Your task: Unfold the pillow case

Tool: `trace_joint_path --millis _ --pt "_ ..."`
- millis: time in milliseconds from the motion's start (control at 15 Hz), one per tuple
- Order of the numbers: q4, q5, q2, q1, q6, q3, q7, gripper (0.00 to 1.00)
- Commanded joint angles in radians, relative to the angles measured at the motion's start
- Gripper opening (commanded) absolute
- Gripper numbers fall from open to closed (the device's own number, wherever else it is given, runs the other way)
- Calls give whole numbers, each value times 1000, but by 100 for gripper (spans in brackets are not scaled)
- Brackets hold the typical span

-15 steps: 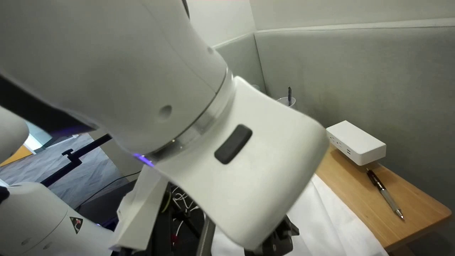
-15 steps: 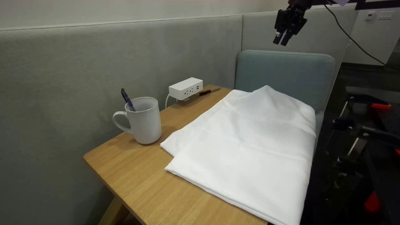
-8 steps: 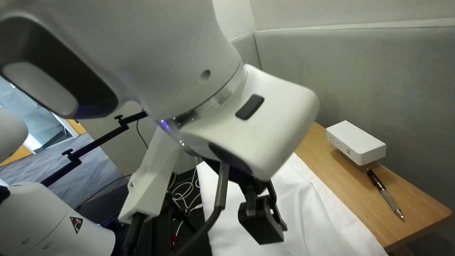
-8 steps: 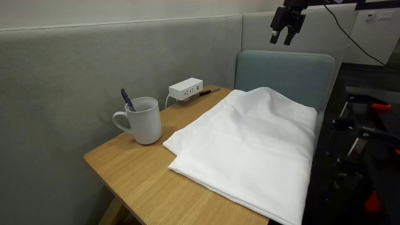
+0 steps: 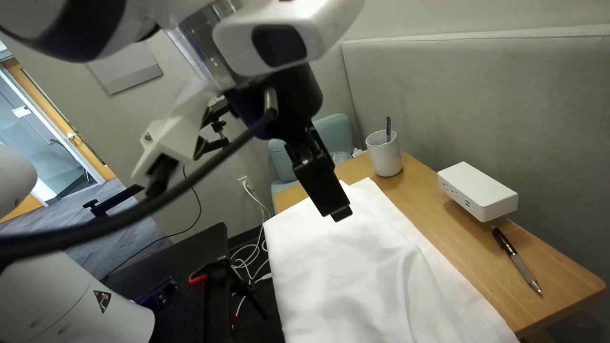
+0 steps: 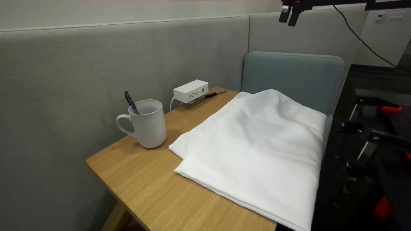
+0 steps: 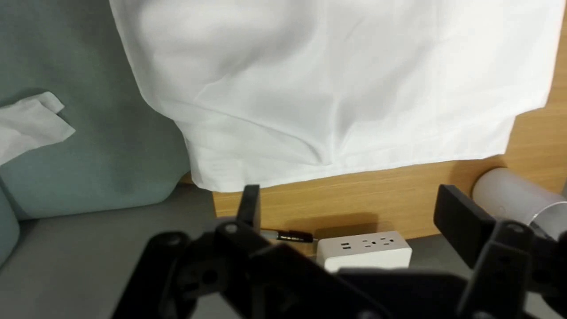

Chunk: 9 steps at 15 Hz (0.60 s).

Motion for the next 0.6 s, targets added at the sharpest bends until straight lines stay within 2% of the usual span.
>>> trace_joint_path --millis 0,267,333,533 --pt "-5 -29 -85 23 -73 5 8 100" --pt "1 -19 -112 49 -101 1 -1 100" --pt "1 -19 -88 45 -66 -4 4 100" --pt "1 -18 -93 53 -71 -3 4 100"
